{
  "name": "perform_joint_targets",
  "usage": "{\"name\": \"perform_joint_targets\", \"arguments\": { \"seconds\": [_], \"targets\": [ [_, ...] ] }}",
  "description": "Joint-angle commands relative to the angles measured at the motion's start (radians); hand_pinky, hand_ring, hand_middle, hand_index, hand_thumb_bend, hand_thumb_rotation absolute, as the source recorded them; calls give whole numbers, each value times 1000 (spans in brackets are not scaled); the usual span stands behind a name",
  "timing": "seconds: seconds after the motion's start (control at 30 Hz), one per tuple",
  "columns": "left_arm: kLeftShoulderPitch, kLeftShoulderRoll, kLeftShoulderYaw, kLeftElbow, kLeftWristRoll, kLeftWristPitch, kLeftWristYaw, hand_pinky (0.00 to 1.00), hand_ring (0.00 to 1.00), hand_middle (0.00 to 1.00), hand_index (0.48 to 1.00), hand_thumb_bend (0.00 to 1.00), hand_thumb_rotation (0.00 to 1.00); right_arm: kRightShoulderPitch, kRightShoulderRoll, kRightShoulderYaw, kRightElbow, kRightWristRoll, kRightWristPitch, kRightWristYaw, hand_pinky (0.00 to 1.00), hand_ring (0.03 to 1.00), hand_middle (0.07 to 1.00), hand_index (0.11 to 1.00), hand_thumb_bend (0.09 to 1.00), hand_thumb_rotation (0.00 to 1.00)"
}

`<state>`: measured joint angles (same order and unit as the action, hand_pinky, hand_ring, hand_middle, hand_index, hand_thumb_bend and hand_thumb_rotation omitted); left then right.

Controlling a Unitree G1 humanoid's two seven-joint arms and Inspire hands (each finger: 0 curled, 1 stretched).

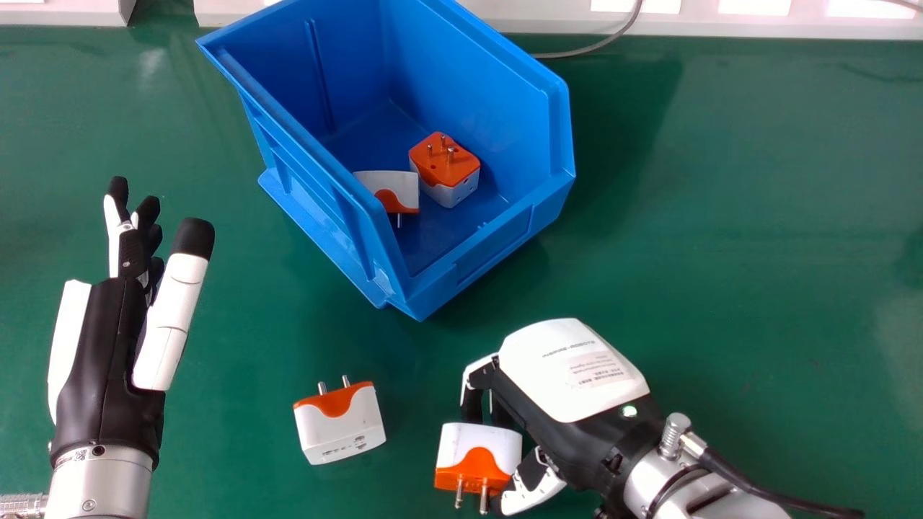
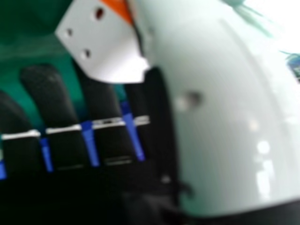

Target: Pick all objects and put in blue box

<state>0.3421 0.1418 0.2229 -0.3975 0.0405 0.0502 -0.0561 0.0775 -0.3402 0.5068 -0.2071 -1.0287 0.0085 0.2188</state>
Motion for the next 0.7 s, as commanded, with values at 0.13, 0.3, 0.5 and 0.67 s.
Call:
{"name": "perform_joint_targets", "arguments": {
  "seconds": [0.13,0.3,0.5,0.67],
  "targets": [
    [5,17,10,-36,3,8,-5,1000,1000,1000,1000,851,975,-14,-2,-4,-4,12,12,15,281,355,451,513,516,1],
    [8,19,11,-44,7,15,-4,1000,1000,1000,1000,851,976,-11,10,-4,-14,-3,47,28,282,358,454,514,516,1],
    [5,22,12,-43,7,20,-3,1000,1000,1000,1000,845,987,-7,7,-7,-33,-23,68,18,289,371,460,515,516,0],
    [5,24,16,-44,-2,18,-8,1000,1000,1000,1000,845,989,-5,10,-27,-47,6,83,20,290,371,461,515,514,0]
  ]
}}
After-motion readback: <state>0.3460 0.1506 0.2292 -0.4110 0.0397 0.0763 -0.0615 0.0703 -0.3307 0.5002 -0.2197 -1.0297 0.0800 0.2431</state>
